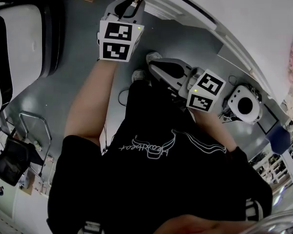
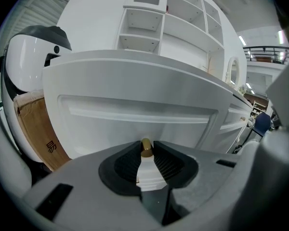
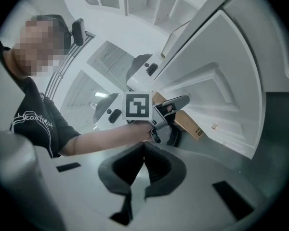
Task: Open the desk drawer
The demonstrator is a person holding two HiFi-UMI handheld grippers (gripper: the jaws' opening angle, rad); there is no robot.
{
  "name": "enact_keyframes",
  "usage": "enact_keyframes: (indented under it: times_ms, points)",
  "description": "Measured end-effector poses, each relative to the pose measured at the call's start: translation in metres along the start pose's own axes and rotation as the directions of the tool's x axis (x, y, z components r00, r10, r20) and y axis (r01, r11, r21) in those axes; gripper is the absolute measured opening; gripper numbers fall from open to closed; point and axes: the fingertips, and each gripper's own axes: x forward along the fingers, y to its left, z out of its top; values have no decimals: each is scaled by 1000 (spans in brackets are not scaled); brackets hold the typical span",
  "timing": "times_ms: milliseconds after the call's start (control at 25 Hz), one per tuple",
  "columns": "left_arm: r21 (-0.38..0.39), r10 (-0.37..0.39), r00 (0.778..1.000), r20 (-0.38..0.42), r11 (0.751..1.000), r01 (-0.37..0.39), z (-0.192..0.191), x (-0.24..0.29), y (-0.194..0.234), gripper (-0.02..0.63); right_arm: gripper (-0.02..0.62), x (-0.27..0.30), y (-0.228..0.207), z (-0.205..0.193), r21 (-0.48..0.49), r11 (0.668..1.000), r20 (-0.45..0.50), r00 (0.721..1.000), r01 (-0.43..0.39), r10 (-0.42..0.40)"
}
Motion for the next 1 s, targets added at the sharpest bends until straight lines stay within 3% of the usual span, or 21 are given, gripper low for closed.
enact_keyframes:
  times_ms: [1000]
  points:
    - [28,-21,1000,-4,999,22,-25,-37,-6,86,5,-1,31,-31,18,1000,65,998,-1,0]
